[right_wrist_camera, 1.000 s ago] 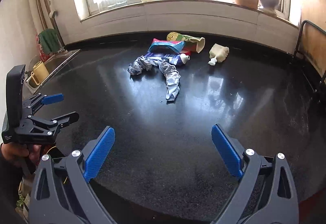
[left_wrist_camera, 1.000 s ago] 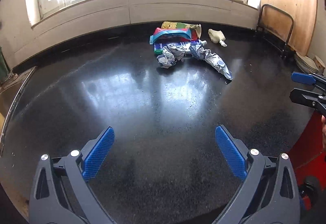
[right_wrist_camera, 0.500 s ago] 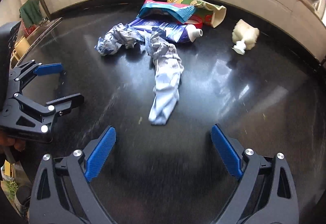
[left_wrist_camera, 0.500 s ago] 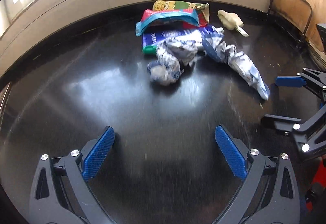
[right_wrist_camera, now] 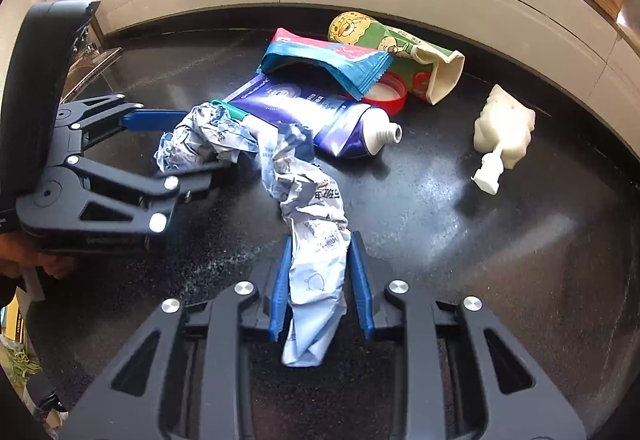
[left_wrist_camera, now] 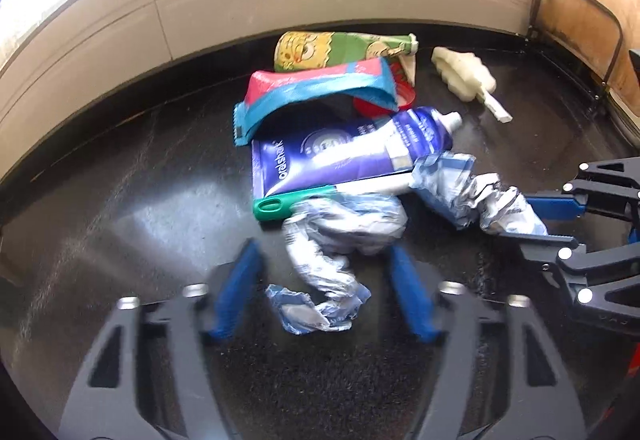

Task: Collect trash
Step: 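Grasp a crumpled foil wrapper with the left tool while the right tool grasps another, then carry both foil wrappers over the black bin and open both tools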

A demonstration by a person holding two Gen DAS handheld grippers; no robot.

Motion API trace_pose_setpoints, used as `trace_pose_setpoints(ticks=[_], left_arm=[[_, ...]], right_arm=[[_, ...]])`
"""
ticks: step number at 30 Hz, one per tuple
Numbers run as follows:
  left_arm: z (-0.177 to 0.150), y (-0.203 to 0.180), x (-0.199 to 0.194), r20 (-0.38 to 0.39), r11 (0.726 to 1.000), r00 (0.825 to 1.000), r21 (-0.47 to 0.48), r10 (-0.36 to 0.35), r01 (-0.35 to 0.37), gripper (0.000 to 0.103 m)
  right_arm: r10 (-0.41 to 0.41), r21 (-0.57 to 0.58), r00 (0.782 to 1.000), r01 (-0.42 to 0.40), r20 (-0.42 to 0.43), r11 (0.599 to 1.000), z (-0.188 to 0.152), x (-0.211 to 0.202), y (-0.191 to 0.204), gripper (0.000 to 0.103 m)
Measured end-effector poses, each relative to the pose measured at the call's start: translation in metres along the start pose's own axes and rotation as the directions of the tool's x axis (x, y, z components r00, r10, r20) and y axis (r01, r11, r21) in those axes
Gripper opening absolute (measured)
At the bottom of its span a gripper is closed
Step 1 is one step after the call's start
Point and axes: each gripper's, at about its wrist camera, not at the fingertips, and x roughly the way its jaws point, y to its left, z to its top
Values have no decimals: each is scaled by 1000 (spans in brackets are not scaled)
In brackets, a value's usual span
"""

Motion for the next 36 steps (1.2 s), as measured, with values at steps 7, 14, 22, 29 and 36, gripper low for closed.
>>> trace_pose_setpoints(ticks=[7,14,22,29,36], left_arm=[[-10,-12,-11,-3,1000,1000,-12,-3,3,34],[-32,-19,-56,36,999,999,-51,17,-15,34],[-97,-22,-133,41,991,998,-129,50,-45,34],[-138,-20,-181,83,977,988,-182,128,-111,34],[-181,18,-236,105,934,964,-291,245,-205,34]], right_arm=[[9,30,1000,-10,6,1000,-13,-10,4,26],[-2,41,998,0,65,999,-29,-50,14,26],[-5,37,992,0,124,999,-77,-102,40,26],[24,25,991,-27,129,999,-103,-117,66,26],[133,-98,979,-118,156,988,-84,-121,135,26]])
